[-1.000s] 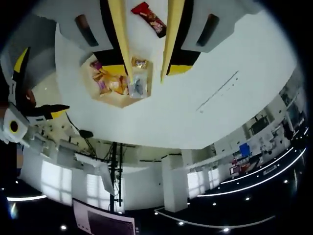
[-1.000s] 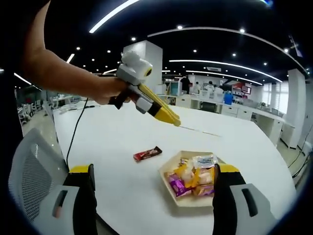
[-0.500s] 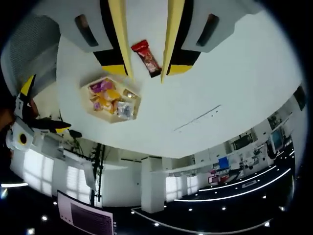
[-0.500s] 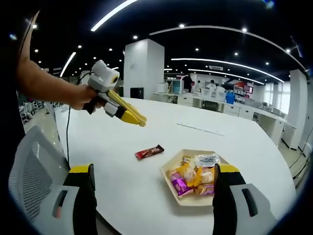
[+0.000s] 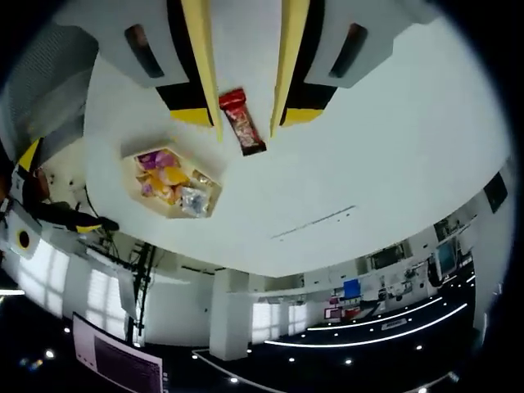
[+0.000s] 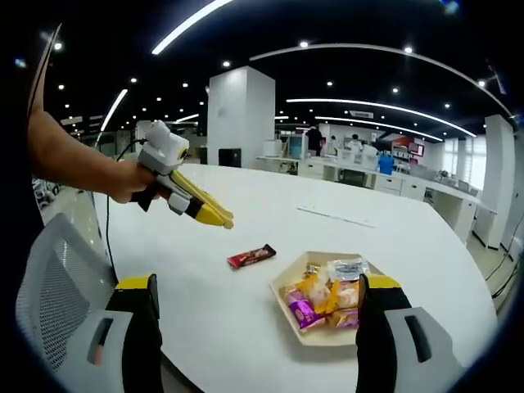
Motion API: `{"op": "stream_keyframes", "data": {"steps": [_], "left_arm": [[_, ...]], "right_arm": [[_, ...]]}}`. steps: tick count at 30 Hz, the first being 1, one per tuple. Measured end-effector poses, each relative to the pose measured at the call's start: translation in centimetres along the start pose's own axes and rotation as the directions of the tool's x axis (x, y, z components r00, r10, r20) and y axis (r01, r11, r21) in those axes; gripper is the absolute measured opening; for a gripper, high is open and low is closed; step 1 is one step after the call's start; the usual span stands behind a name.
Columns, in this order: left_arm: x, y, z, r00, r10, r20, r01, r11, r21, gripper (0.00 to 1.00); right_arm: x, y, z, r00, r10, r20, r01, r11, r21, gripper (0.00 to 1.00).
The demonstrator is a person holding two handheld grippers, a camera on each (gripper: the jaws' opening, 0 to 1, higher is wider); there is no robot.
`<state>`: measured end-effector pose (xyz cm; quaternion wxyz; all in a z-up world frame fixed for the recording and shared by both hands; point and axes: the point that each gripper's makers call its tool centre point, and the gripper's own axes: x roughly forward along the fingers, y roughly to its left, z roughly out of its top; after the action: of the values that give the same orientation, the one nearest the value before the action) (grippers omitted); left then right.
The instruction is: Place the target food into the container with the food tongs after gripping and lifting it, then release it inside without dropping or visibly crushing the food.
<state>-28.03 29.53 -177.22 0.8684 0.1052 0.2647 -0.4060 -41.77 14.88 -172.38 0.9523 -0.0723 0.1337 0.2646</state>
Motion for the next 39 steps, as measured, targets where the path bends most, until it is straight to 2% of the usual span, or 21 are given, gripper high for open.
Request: {"op": "stream_keyframes", "data": {"steps": [10, 12, 15, 18, 23, 30, 32, 33, 34, 39], "left_arm": [[4.1, -0.5, -1.3, 0.998, 0.032, -0.053, -0.032, 0.999, 0.011, 0.26], [4.8, -0.8, -2.1, 0.997, 0.019, -0.080, -0.019, 1.000, -0.006, 0.26], [5.5, -0.8, -3.2, 0.992, 0.034, -0.124, -0.033, 0.999, 0.005, 0.26], [5.8, -0.5, -3.5, 0.989, 0.057, -0.138, -0.057, 0.998, 0.006, 0.26], [6.3, -0.3, -4.0, 0.984, 0.061, -0.167, -0.067, 0.997, -0.032, 0.25], [6.2, -0.4, -4.0, 0.980, 0.071, -0.184, -0.075, 0.997, -0.012, 0.24], [6.3, -0.4, -4.2, 0.978, 0.073, -0.195, -0.071, 0.997, 0.021, 0.23], [6.1, 0.0, -4.2, 0.974, 0.099, -0.204, -0.085, 0.994, 0.074, 0.22], [6.2, -0.4, -4.1, 0.978, 0.078, -0.194, -0.070, 0.996, 0.049, 0.21], [6.2, -0.3, -4.1, 0.981, 0.057, -0.187, -0.045, 0.997, 0.068, 0.19]], "right_arm": [[0.1, 0.1, -0.1, 1.000, 0.001, -0.006, -0.001, 1.000, -0.010, 0.99], [0.1, 0.1, -0.2, 1.000, 0.005, -0.013, -0.005, 1.000, -0.003, 0.99], [0.2, 0.2, -0.1, 1.000, 0.007, -0.012, -0.008, 1.000, -0.015, 0.99], [0.2, 0.1, -0.2, 1.000, 0.002, -0.012, -0.002, 1.000, -0.011, 0.99], [0.2, 0.1, -0.2, 1.000, 0.004, -0.013, -0.004, 1.000, 0.003, 0.99], [0.3, 0.1, -0.3, 1.000, 0.007, -0.018, -0.007, 1.000, 0.010, 0.99], [0.3, 0.1, -0.3, 1.000, 0.007, -0.019, -0.007, 1.000, 0.007, 0.99], [0.3, 0.1, -0.3, 1.000, 0.007, -0.018, -0.007, 1.000, 0.004, 0.99], [0.3, 0.1, -0.3, 1.000, 0.007, -0.021, -0.007, 1.000, 0.005, 0.99], [0.3, 0.1, -0.4, 1.000, 0.005, -0.024, -0.005, 1.000, 0.006, 0.99]]}}
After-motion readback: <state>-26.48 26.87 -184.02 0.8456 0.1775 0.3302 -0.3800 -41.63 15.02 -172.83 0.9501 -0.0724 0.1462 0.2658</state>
